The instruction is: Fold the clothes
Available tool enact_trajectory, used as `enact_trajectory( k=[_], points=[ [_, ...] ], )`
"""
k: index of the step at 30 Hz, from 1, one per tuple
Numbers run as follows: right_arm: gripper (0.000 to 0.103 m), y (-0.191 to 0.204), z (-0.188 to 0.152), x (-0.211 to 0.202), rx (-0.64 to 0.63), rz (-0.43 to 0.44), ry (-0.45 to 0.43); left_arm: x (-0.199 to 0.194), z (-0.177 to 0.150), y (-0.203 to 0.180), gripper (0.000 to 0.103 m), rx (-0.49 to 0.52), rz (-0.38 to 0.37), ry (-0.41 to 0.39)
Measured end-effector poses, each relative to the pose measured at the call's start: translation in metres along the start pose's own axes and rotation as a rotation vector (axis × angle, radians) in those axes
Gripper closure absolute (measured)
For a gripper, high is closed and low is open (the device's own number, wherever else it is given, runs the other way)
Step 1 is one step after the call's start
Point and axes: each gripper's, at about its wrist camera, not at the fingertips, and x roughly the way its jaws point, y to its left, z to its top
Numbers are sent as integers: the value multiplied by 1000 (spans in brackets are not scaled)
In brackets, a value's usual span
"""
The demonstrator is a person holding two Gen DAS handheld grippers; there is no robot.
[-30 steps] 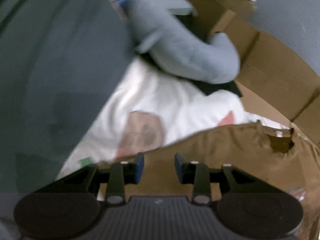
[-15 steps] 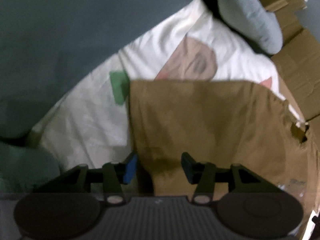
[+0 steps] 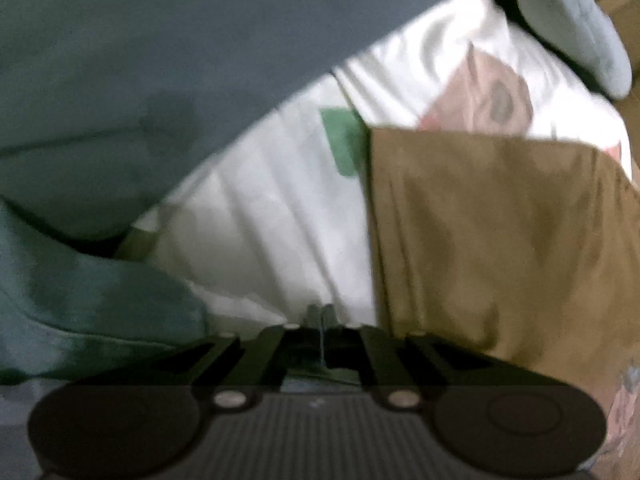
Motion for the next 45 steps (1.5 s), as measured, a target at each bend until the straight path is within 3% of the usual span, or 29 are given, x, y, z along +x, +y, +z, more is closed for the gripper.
enact_trajectory(
  k=[5, 7, 9, 11, 17, 21, 23, 30, 41, 45],
  points=[
    [74, -4, 1, 0, 14, -1, -5, -36, -1, -8, 88, 31, -78, -70],
    [74, -4, 2, 2, 17, 1, -7, -41, -5, -15, 70, 40, -99, -68],
    [74, -4, 3, 3, 20, 6, -9, -42, -9, -19, 58, 50, -105, -72],
    [74, -3, 3, 6, 20, 12, -7, -33, -14, -16, 59, 46, -73, -68],
    [74, 1, 0, 13, -3, 20, 14, -3, -20, 7, 62, -102, -5, -39],
    [74, 0, -2, 14, -14, 16, 27, 7, -24, 2, 60, -10, 33, 30],
    [74, 0, -2, 14, -16, 14, 30, 10, -25, 3, 66, 18, 62, 80],
    [74, -1, -3, 13, -18, 12, 32, 12, -30, -7, 88, 273, 150, 268],
    [74, -11, -10, 6, 25, 3, 12, 2, -51, 8, 94, 481, 212, 338],
    [74, -15, -14, 3, 40, -4, 7, 0, -43, 27, 97, 392, 181, 344]
  ],
)
